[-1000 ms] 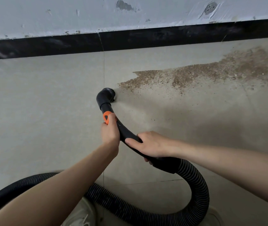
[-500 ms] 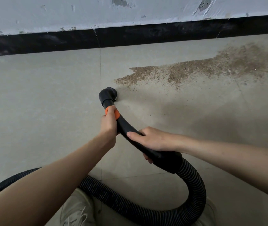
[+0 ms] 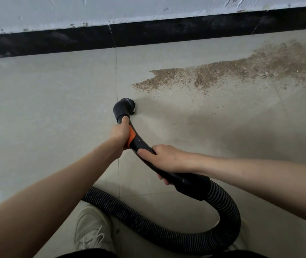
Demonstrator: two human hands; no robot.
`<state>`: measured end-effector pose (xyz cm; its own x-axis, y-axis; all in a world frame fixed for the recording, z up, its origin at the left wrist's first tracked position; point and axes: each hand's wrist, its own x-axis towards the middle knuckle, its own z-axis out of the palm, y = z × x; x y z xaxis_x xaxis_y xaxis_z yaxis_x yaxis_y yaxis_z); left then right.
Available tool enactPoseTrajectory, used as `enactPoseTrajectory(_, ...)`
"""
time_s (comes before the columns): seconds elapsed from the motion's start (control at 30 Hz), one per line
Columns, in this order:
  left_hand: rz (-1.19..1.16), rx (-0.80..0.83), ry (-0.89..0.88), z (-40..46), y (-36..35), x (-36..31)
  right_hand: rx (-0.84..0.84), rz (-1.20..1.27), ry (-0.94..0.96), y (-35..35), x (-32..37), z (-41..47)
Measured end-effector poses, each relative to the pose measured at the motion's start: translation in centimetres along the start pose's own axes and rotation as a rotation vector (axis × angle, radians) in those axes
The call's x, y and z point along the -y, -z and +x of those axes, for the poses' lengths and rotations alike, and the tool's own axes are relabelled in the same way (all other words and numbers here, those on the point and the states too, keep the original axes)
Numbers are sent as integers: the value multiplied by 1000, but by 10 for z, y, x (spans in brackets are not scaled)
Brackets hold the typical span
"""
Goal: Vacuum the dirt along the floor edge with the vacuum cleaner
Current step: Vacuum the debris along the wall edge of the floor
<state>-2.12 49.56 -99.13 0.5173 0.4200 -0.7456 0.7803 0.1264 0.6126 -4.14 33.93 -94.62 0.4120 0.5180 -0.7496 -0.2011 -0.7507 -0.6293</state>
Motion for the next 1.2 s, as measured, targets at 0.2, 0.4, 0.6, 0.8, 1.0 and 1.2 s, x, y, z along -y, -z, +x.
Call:
enactPoseTrajectory(0.2,-97,-10,27,-9,-4,25,85,-55,-66,-6,-7,-9)
enactPoseTrajectory(0.4,-115,2,44,-17,-17,31,105,-6,-100,0,-17,-22)
enactPoseTrajectory(0.6,-66,49,65,-33,-40,21,89,127,-157,11,-29,-42)
enactPoseTrajectory(0.8,-20,110,78,-46,-66,28,72,159,-204,15,-49,-63)
enactPoseTrajectory(1.0,24,183,48,-57,-98,33,3,238,-260,18,-75,-85)
enactPoseTrajectory(1.2,39,216,33,-59,-121,29,-60,312,-267,22,-84,-95)
